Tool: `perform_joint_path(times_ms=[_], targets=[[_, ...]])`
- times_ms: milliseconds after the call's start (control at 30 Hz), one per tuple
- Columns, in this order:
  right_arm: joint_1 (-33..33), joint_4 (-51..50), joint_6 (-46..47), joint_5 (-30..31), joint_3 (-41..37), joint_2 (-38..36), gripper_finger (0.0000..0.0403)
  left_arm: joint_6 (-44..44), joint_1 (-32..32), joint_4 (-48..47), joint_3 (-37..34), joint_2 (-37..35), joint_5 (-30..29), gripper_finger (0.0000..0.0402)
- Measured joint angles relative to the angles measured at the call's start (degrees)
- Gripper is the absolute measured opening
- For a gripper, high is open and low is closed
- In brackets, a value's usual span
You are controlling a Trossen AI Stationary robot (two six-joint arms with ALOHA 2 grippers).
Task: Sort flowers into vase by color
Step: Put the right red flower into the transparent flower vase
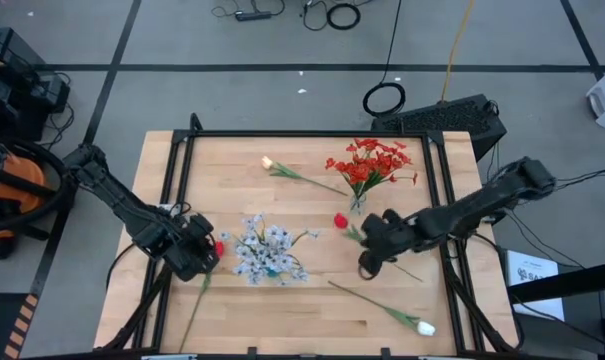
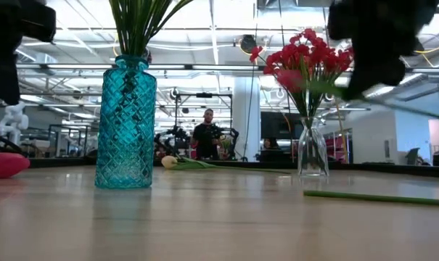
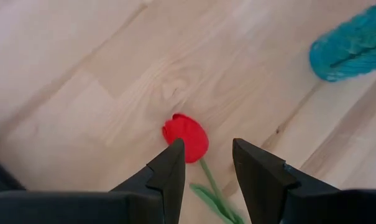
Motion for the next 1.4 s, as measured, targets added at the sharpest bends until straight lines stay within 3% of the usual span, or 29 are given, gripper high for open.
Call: perform_joint_path(times_ms=[233,367,467,700,933,1033,1167,1400], targets=[[0.7,6.0,-6.0,20.7,0.1,-13.9,0.0001,10.4,3.6,1.5,0.0,0.0,-0.2,0.0141],[-0.2,14.2,-18.3,30.9,0.1,-19.2,0.0001,11.7,5.1,1.2,0.0,0.0,-0.2,0.0141],[-1.2,22.8,-29.4,34.9,-0.1,-21.3,0.0001,14.0,6.0,1.3,0.0,0.0,-0.1,0.0141],[-4.4,54.4,-48.3,30.1,-11.3,-22.6,0.0000,14.3,7.3,1.3,0.0,0.0,0.1,0.0141],[-6.4,85.5,-62.9,30.1,-24.4,-23.0,0.0000,14.2,7.4,1.4,0.0,0.0,3.1,0.0141],[-7.6,90.7,-65.1,28.2,-27.5,-23.0,0.0000,14.0,7.5,1.4,0.0,0.0,3.4,0.0141],[-9.3,90.6,-64.6,27.4,-30.2,-23.0,0.0000,13.9,7.5,1.5,0.0,0.0,3.4,0.0141],[-12.2,90.4,-56.9,27.1,-36.0,-21.5,0.0000,13.9,7.5,1.9,0.0,0.0,3.4,0.0141]])
